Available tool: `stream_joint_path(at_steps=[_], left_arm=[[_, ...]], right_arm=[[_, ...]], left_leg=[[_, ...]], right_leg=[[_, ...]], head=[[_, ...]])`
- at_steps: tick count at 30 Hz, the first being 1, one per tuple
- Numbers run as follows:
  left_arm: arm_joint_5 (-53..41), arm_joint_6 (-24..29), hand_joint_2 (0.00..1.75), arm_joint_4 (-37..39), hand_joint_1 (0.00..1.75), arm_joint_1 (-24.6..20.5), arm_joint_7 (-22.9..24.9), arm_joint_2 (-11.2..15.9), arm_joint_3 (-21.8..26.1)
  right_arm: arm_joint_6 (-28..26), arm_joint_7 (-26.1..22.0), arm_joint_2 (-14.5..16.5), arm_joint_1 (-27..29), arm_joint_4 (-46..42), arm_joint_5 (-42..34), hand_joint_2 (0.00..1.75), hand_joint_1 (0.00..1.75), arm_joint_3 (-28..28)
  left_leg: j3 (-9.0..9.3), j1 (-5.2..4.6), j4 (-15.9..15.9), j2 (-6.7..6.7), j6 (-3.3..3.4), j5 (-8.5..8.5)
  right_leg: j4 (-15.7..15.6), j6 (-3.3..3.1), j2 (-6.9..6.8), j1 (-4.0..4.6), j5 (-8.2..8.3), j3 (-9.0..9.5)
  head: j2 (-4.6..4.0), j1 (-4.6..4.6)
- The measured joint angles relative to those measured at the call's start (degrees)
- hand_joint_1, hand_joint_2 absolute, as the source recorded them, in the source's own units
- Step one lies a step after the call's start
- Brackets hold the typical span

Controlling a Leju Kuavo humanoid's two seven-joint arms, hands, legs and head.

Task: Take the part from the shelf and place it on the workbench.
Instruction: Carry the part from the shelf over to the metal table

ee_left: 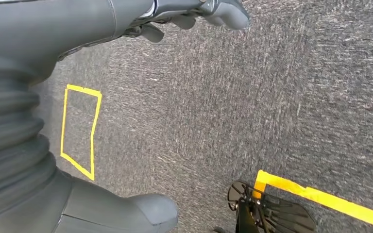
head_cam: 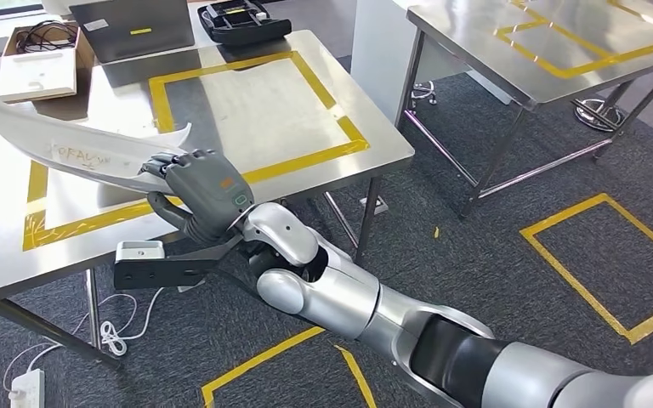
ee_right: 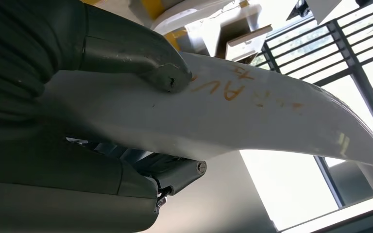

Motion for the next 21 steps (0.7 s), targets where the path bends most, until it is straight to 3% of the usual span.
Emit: stream_joint_path(at_steps=[3,4,5,6,8,9,11,15,17,19,20,21], left_arm=[[-0.4,-0.1,1.75,0.0,0.00,0.0,0.0,0.0,0.0],[-0.5,-0.1,1.75,0.0,0.00,0.0,0.0,0.0,0.0],[-0.7,-0.3,1.75,0.0,0.00,0.0,0.1,0.0,0.0],[-0.8,-0.4,1.75,0.0,0.00,0.0,0.1,0.0,0.0],[-1.0,-0.6,1.75,0.0,0.00,0.0,0.2,0.0,0.0],[-1.0,-0.6,1.75,0.0,0.00,-0.1,0.3,-0.1,-0.1],[-1.0,-0.6,1.75,0.0,0.00,-0.3,0.5,-0.1,-0.1],[-0.7,-0.6,1.75,0.0,0.00,-0.5,0.4,-0.1,-0.1],[-0.6,-0.6,1.75,0.0,0.00,-0.6,0.3,0.0,-0.1],[-0.6,-0.6,1.75,0.0,0.00,-0.5,0.3,0.0,-0.1],[-0.6,-0.6,1.75,0.0,0.00,-0.3,0.3,0.1,-0.1],[-0.6,-0.6,1.75,0.0,0.00,-0.2,0.3,0.1,-0.1]], right_arm=[[0.0,0.2,-0.1,0.2,0.0,0.1,1.75,1.75,0.0],[0.0,0.3,-0.2,0.5,0.0,0.2,1.75,1.75,0.0],[0.0,0.5,-0.3,0.7,0.0,0.2,1.75,1.75,0.0],[-0.1,0.6,-0.4,0.9,0.0,0.3,1.75,1.75,0.0],[-0.2,0.7,-0.5,1.0,-0.1,0.4,1.75,1.75,0.0],[-0.2,0.7,-0.6,1.0,-0.1,0.4,1.75,1.75,-0.1],[-0.2,0.7,-0.8,1.1,-0.3,0.6,1.75,1.75,-0.1],[-0.2,0.7,-0.9,1.0,-0.8,0.8,1.75,1.75,-0.4],[-0.2,0.6,-0.8,0.9,-0.9,0.8,1.75,1.75,-0.5],[-0.1,0.6,-0.9,1.0,-1.0,0.8,1.75,1.75,-0.5],[0.0,0.6,-0.9,1.2,-1.0,0.8,1.75,1.75,-0.5],[0.1,0.6,-0.9,1.3,-1.0,0.8,1.75,1.75,-0.5]], left_leg=[[0.80,-0.08,-0.1,0.03,0.83,-0.85],[1.14,-0.14,-0.1,-0.01,0.88,-1.19],[1.60,-0.18,0.0,-0.07,0.85,-1.57],[2.20,-0.20,0.0,-0.15,0.76,-2.00],[3.49,-0.24,-0.1,-0.24,0.49,-2.94],[3.96,-0.32,-0.1,-0.28,0.25,-3.40],[4.31,-0.39,-0.3,-0.30,-0.37,-3.95],[4.63,-0.41,0.2,-0.05,-1.71,-4.99],[1.61,-0.33,6.1,-0.02,-2.13,-7.04],[-3.52,-0.28,13.6,-0.02,-2.45,-8.55],[-5.37,-0.28,15.3,-0.02,-2.52,-7.97],[-6.09,-0.28,14.7,-0.02,-2.52,-6.15]], right_leg=[[11.4,0.44,-0.10,-0.05,-3.84,-6.87],[14.4,0.43,-0.10,-0.05,-4.17,-9.14],[15.1,0.32,-0.10,-0.03,-3.12,-10.35],[13.5,0.13,-0.10,0.01,-0.93,-10.38],[5.7,-0.53,-0.11,0.19,4.72,-7.96],[2.0,-0.86,-0.12,0.37,6.38,-6.48],[-1.4,-1.31,-0.09,0.73,6.90,-5.05],[-2.8,-2.27,0.10,0.38,6.36,-3.55],[-3.3,-2.83,-0.04,0.16,5.90,-2.35],[-3.3,-3.08,-0.06,0.19,5.18,-1.55],[-3.2,-3.05,0.00,0.20,4.75,-1.13],[-3.1,-2.99,0.08,0.20,4.28,-0.63]], head=[[0.00,0.15],[0.00,0.15],[0.00,0.15],[0.00,0.15],[0.00,0.13],[0.00,0.07],[0.00,-0.08],[0.00,-0.12],[0.00,-0.22],[0.00,-0.30],[0.00,-0.29],[0.00,-0.31]])
